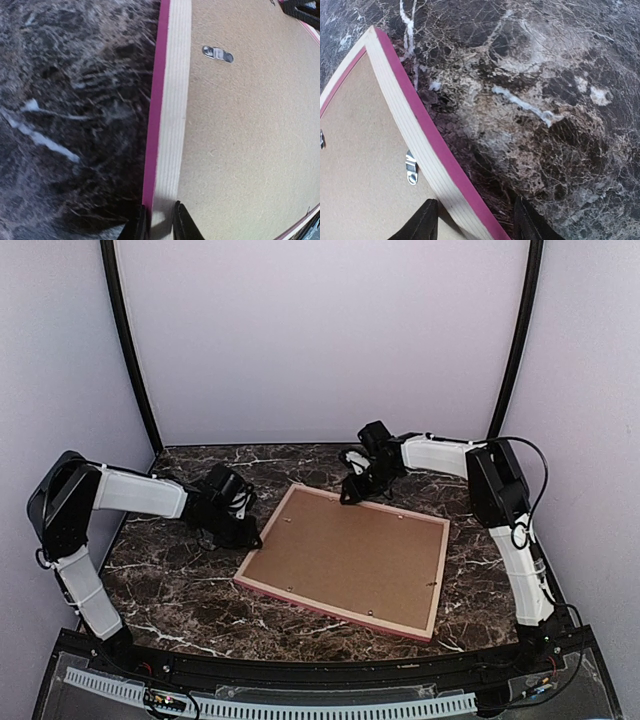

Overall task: Put the photo into the frame
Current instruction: Rotate the photo frame at the center of the board.

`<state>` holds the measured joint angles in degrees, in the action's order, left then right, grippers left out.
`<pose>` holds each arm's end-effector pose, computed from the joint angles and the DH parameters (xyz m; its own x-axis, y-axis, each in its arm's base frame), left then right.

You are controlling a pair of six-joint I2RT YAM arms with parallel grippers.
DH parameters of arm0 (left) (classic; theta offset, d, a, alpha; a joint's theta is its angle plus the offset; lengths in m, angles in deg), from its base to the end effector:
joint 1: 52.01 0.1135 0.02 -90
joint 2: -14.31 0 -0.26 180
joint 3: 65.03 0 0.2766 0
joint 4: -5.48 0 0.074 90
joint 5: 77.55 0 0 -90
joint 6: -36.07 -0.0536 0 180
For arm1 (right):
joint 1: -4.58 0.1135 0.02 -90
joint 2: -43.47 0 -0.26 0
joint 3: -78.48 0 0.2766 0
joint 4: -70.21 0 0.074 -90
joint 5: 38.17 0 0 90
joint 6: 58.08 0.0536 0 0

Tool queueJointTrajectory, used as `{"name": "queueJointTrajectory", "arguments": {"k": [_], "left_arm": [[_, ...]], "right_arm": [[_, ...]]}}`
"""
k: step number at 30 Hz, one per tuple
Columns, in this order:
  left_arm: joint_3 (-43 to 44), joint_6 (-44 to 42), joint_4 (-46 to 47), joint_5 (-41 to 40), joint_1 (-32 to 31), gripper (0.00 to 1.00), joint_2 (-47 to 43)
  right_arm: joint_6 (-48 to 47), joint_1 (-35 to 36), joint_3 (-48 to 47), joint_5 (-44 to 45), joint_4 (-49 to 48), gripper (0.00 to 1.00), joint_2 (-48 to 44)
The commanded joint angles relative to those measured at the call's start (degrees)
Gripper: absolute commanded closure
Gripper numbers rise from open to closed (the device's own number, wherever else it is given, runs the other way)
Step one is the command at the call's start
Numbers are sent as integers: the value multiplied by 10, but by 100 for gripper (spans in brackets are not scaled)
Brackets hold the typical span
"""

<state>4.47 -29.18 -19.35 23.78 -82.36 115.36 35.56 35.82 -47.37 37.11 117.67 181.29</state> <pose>0.3188 -0.1989 0.1186 -0.8993 0.0509 -0.4343 0.2343 0.8947 -0.3804 0.4608 0.2955 0.1224 -0.7735 -0.3974 -0.4937 -0.5641 0.7867 0.2506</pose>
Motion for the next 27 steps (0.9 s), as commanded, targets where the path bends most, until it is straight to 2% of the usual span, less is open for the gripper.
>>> {"name": "queueJointTrajectory", "arguments": {"k": [1,7,12,21,27], "left_arm": [[-43,36,-55,4,-44,83,-36],[-98,76,-65,-10,-96,83,-86],[-132,82,-62,-17,-101,78,-111],[-101,64,-70,-45,-101,61,-95],[-59,48,-75,-56,-100,56,-71]], "right_arm": [[-8,16,-7,5,-15,48,16],[-16,22,1,7,-15,48,16],[-29,29,15,-2,-19,48,12],[-32,44,-9,1,-24,44,30],[-32,50,-30,2,-27,42,44]]}}
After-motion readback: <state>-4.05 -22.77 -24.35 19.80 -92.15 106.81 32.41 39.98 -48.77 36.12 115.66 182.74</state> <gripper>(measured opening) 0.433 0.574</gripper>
